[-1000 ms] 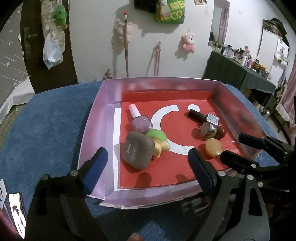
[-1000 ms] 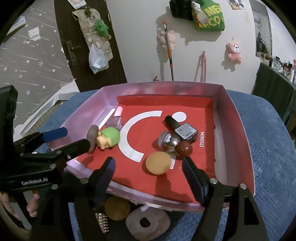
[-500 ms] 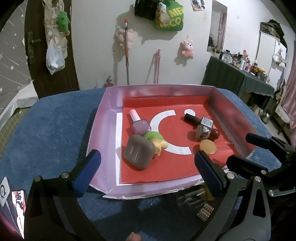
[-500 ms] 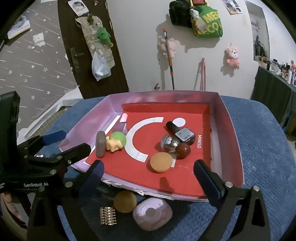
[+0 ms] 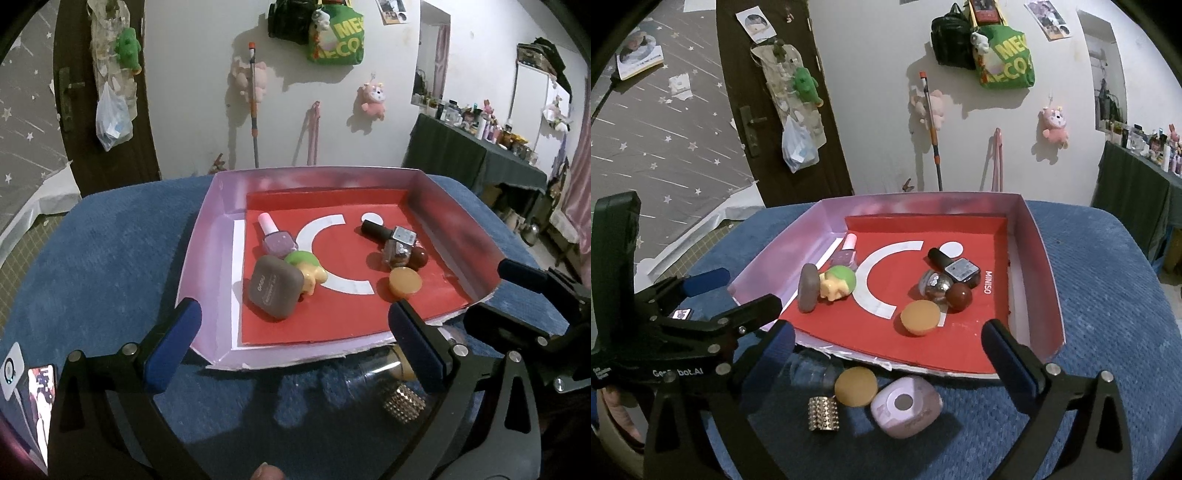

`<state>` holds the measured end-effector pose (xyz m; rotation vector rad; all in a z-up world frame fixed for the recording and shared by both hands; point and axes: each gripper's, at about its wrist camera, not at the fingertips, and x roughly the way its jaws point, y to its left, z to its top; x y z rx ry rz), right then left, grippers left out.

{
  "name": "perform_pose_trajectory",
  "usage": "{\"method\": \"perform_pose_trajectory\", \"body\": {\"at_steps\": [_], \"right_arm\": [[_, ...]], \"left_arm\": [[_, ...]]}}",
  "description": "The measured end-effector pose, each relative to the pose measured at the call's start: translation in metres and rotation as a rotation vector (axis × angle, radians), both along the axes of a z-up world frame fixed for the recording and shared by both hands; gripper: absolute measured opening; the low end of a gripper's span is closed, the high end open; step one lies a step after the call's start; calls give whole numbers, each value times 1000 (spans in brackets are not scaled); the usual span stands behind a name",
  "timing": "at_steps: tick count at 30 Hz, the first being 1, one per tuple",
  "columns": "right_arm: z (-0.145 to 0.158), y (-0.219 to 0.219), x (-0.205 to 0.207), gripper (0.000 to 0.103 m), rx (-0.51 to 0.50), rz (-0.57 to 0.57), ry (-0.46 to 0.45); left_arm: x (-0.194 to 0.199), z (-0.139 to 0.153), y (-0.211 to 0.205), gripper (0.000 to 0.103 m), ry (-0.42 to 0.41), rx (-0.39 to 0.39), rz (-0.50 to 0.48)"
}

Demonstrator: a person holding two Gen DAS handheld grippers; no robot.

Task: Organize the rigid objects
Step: 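Withdraw both tools from the box toward the remaining items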

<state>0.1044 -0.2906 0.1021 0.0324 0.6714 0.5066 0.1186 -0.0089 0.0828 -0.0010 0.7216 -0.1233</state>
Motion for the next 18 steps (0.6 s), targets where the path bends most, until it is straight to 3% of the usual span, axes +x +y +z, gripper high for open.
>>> {"method": "perform_pose_trajectory", "body": {"at_steps": [18], "right_arm": [[-8,-7,-22,103,20,4,7]], "left_arm": [[-28,-9,-8,103,10,7,-13]]}}
